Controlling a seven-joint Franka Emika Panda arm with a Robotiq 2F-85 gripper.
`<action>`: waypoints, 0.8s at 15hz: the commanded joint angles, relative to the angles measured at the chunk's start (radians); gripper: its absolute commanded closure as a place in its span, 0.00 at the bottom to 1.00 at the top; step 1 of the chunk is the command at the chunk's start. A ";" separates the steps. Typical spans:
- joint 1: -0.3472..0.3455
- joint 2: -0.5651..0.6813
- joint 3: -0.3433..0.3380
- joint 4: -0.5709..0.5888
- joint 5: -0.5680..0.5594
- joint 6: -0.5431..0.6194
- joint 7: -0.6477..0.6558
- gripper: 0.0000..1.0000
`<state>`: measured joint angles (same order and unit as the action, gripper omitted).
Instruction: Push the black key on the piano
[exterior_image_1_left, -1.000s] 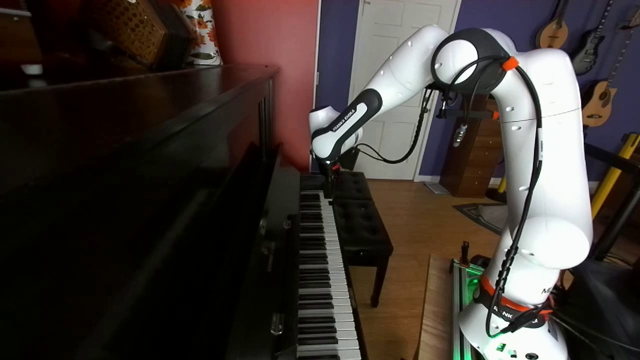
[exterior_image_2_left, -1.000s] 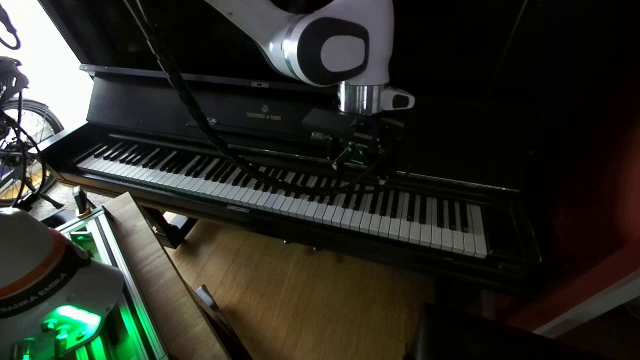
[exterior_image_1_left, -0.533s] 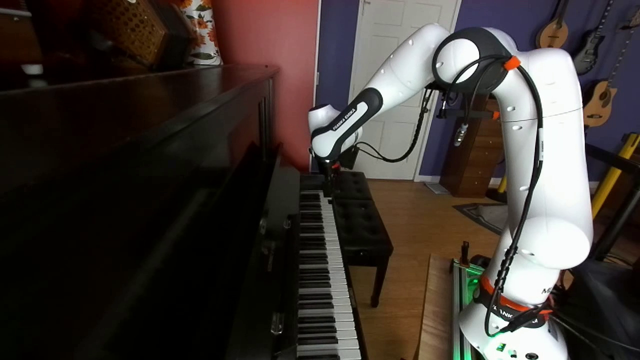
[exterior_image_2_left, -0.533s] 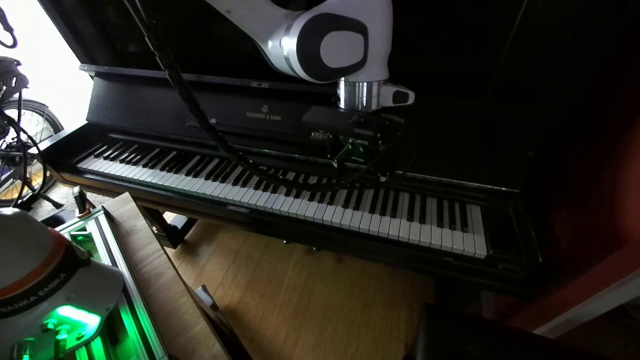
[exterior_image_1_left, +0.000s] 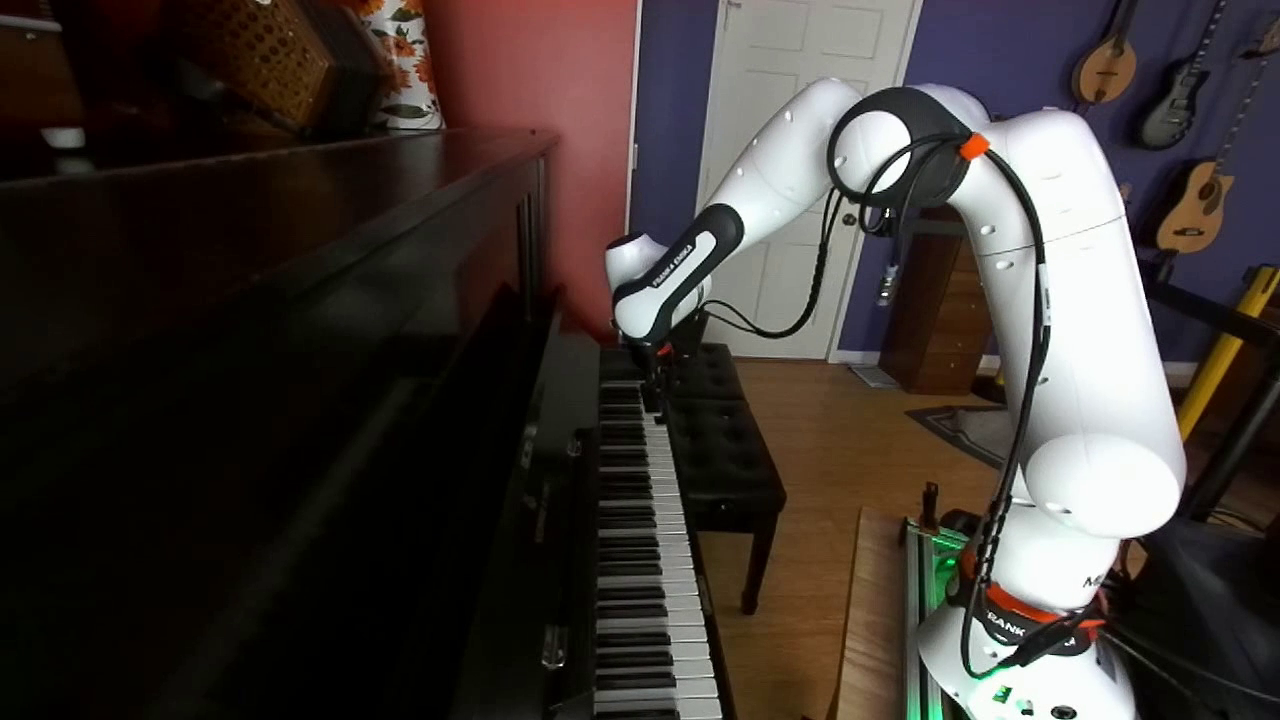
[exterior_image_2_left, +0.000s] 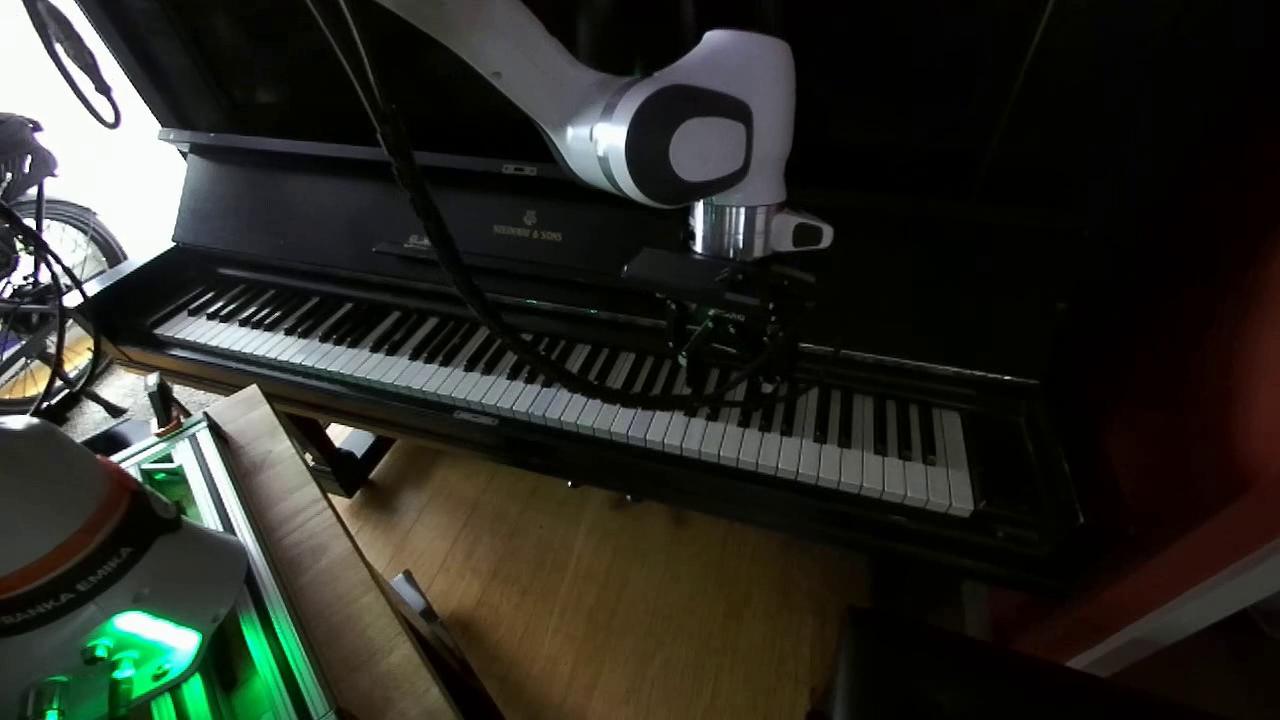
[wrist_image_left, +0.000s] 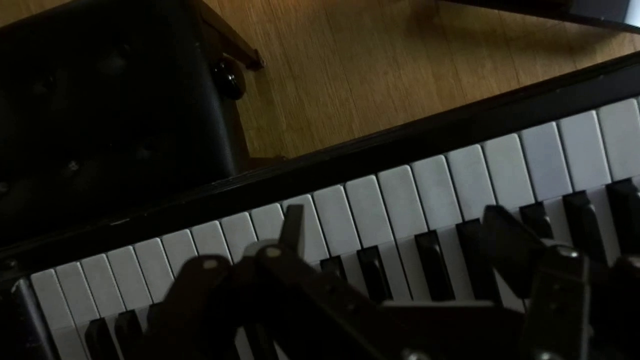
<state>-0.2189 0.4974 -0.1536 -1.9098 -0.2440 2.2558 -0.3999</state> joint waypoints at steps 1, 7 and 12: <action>-0.030 0.074 0.018 0.065 0.020 0.036 -0.012 0.44; -0.056 0.154 0.024 0.128 0.023 0.132 -0.021 0.89; -0.076 0.207 0.034 0.169 0.034 0.195 -0.018 1.00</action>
<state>-0.2657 0.6608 -0.1389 -1.7798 -0.2325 2.4145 -0.4019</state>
